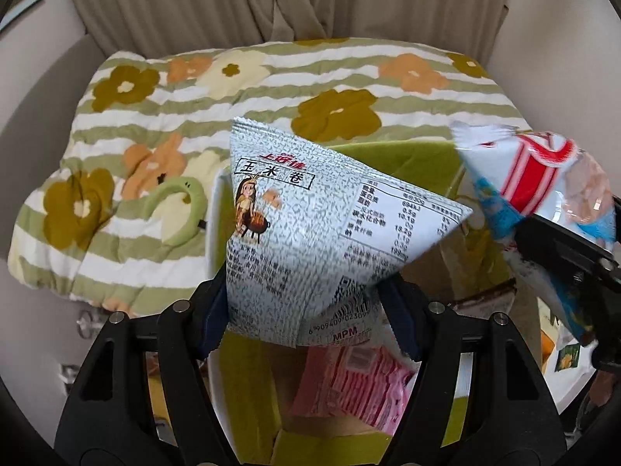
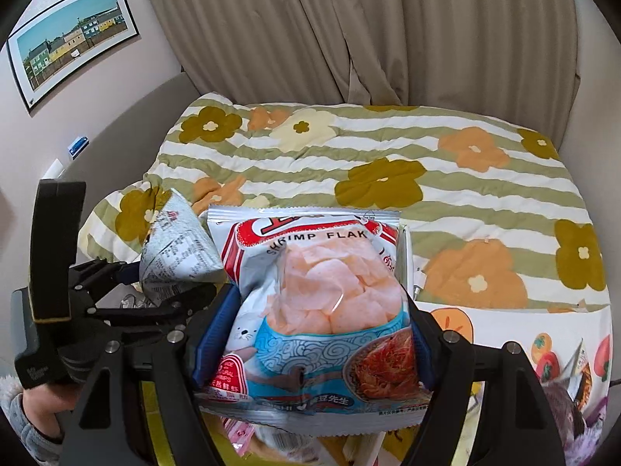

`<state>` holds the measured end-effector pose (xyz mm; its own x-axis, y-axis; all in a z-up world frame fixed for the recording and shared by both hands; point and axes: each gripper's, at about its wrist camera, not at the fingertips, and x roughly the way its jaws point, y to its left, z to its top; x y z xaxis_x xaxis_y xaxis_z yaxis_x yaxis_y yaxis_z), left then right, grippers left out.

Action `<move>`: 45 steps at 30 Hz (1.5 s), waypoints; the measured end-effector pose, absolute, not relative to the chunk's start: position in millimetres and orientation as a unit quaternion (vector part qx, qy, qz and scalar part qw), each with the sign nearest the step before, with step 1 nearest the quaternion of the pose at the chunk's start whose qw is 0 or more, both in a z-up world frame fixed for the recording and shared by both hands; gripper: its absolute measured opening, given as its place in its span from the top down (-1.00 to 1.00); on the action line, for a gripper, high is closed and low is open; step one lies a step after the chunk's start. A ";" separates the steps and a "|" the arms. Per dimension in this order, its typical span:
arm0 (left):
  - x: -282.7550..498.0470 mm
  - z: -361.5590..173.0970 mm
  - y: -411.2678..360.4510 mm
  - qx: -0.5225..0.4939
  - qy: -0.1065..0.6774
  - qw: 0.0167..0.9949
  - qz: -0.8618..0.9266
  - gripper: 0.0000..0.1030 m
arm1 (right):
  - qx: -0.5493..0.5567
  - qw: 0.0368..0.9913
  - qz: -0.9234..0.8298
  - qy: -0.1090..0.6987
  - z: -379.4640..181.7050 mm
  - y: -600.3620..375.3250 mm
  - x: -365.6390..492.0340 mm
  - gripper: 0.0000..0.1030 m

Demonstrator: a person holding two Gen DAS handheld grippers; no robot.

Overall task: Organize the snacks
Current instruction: 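Carry the corn-roll bag over the box and release it with the left tool, then lower the shrimp-flake bag into the box and open the right tool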

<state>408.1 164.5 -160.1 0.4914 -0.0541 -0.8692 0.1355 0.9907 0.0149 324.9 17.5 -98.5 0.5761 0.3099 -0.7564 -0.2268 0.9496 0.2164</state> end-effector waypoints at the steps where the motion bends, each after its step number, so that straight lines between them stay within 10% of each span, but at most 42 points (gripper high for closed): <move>1: 409.8 -160.2 162.6 0.042 0.501 0.862 -0.058 -0.28 | 0.049 0.885 0.151 0.437 -100.0 16.0 328.2 -0.43; 5: 415.9 -164.9 155.0 0.053 0.504 0.860 -0.065 -0.34 | 0.056 0.882 0.151 0.443 -103.5 11.5 338.9 -0.43; 9: 419.0 -168.3 151.0 0.066 0.507 0.858 -0.054 -0.97 | 0.056 0.882 0.151 0.444 -103.1 9.9 342.1 -0.43; 28: 365.0 -150.4 190.7 0.017 0.486 0.873 -0.029 -0.97 | 0.059 0.869 0.150 0.468 -128.8 28.4 356.2 -0.44; 33: 356.8 -151.8 191.8 0.013 0.487 0.873 -0.025 -0.97 | 0.061 0.871 0.152 0.463 -135.2 28.1 356.4 -0.97; 45: 329.0 -143.6 199.1 0.003 0.481 0.877 -0.017 -0.97 | 0.061 0.879 0.162 0.445 -116.0 23.1 319.5 -0.98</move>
